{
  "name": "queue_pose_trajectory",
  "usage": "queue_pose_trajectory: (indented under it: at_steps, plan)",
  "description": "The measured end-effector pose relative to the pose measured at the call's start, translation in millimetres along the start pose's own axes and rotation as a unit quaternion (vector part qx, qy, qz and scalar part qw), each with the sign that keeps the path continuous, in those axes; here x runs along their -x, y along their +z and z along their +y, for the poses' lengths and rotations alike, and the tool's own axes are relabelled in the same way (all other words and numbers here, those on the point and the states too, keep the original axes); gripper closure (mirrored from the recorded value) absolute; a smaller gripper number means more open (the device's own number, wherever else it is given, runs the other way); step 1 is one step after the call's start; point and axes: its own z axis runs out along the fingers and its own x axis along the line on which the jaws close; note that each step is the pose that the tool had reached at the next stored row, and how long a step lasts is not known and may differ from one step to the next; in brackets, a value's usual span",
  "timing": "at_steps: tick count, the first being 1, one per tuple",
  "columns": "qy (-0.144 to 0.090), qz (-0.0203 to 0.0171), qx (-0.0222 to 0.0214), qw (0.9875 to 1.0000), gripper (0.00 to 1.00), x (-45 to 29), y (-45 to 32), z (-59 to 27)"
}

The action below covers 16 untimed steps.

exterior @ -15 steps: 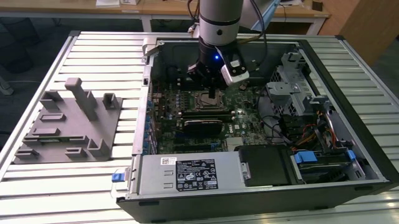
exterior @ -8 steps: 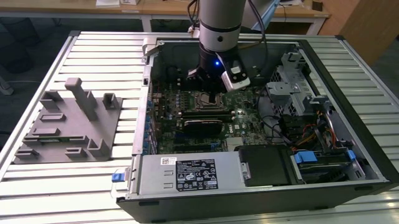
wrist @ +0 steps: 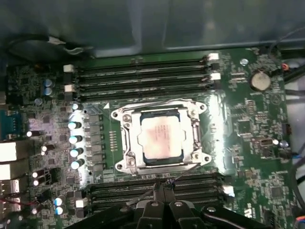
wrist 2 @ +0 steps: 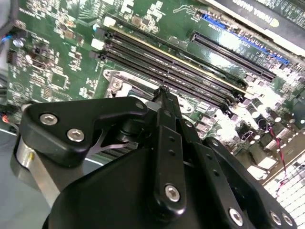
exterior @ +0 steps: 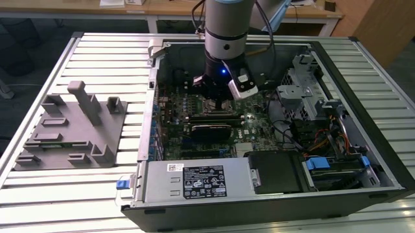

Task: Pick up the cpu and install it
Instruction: 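Install the second cpu locking lever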

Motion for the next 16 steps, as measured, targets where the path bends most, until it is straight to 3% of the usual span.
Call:
queue_pose_trajectory:
  at_steps: [11, 16]
  plan:
    - [-0.007, 0.0016, 0.0084, 0.9999, 0.89, -9.6, 11.1, -5.3]
    - [-0.007, 0.0022, 0.0154, 0.9999, 0.89, -14.8, 14.4, -8.8]
